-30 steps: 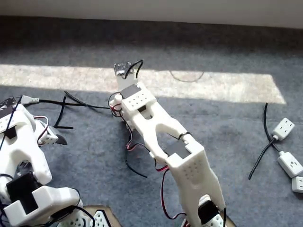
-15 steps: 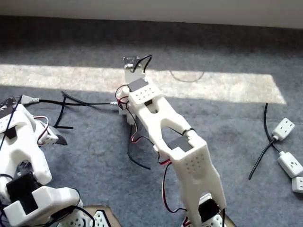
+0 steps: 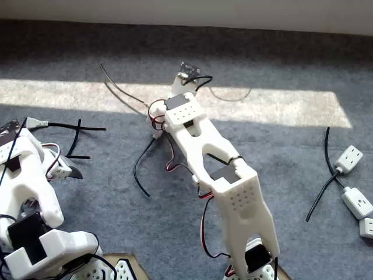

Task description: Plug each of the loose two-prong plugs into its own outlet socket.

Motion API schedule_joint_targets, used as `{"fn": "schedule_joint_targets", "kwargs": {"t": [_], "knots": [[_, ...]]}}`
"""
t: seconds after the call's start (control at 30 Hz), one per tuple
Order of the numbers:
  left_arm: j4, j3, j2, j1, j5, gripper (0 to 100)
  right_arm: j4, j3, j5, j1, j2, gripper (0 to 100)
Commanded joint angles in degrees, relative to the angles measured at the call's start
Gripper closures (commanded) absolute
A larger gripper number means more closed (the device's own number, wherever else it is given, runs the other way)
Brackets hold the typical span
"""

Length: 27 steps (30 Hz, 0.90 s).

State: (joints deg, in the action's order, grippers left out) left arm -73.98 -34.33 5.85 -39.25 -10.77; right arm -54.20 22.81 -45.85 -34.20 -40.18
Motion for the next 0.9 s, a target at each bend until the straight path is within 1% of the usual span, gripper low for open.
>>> {"fn": "schedule_joint_targets", "kwargs": {"t": [0.0, 0.17, 0.37, 0.43, 0.57, 0.73, 0.87], "knots": [[0.4, 0.2, 2.4, 0.9, -0.3, 72, 3.9, 3.2, -4.7, 0.7, 3.2, 99.2], [0.4, 0.2, 2.4, 1.0, -0.3, 72, 7.2, 3.1, -5.0, 1.5, 8.0, 99.2], [0.4, 0.1, 2.3, 2.9, -0.3, 72, 7.5, 2.8, -5.3, 9.1, 9.4, 99.2], [0.4, 0.1, 2.3, 3.5, -0.3, 72, 7.5, 2.7, -5.3, 10.4, 9.4, 99.2], [0.4, 0.1, 2.3, 3.6, -0.3, 72, 7.8, 3.2, -5.4, 10.8, 9.5, 99.2], [0.4, 0.1, 2.3, 3.6, -0.3, 72, 10.6, 6.8, -5.3, 11.1, 9.1, 99.2], [0.4, 0.1, 2.3, 3.6, -0.3, 72, 16.7, 7.6, -4.9, 11.0, 9.0, 99.2]]}}
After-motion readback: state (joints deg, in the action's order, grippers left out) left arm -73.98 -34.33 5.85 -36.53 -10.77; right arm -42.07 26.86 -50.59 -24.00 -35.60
